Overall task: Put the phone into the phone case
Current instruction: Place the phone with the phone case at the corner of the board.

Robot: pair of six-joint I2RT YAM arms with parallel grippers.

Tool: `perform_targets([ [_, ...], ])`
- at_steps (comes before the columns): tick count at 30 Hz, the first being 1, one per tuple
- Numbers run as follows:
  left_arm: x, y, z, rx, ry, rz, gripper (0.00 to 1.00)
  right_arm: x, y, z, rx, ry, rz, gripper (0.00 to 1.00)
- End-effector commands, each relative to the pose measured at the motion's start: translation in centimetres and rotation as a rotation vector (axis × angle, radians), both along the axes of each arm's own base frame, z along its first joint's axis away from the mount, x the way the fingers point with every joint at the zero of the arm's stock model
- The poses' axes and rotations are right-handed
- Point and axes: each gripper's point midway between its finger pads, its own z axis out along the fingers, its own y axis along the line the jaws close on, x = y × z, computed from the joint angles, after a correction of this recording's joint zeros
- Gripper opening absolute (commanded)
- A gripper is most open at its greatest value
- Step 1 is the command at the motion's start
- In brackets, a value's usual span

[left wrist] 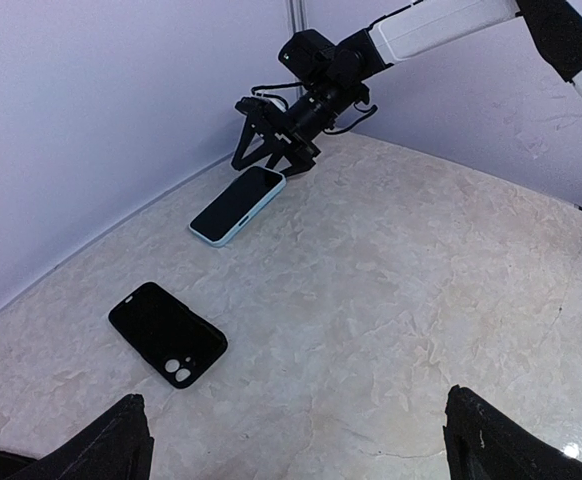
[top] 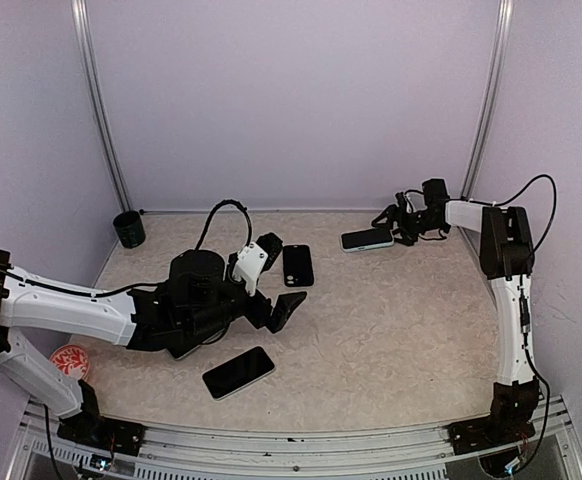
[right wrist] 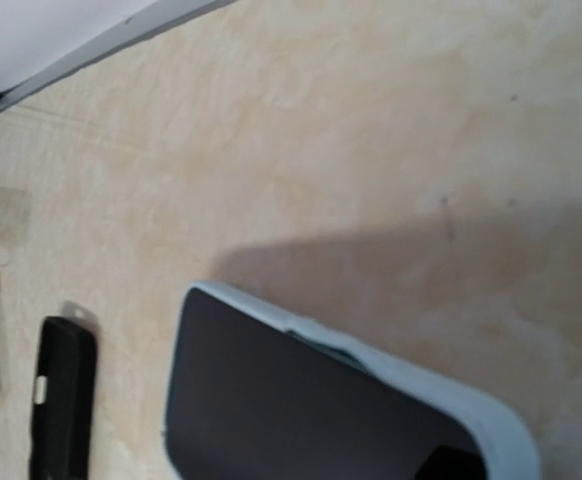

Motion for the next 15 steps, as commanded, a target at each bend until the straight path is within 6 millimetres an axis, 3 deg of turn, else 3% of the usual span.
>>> perform_targets([
  [1,-0.1,0.1,-0.4,-0.006,0.003,0.014,0.99,0.8,-1.7,1.6,-0.051,-0.056,-0.031,0.89],
  [15,0.8,0.0,-0.3,0.006,0.004,0.072,0.99,0.1,-4.0,3.3,-0.212,-0.112,-0.097,0.96],
])
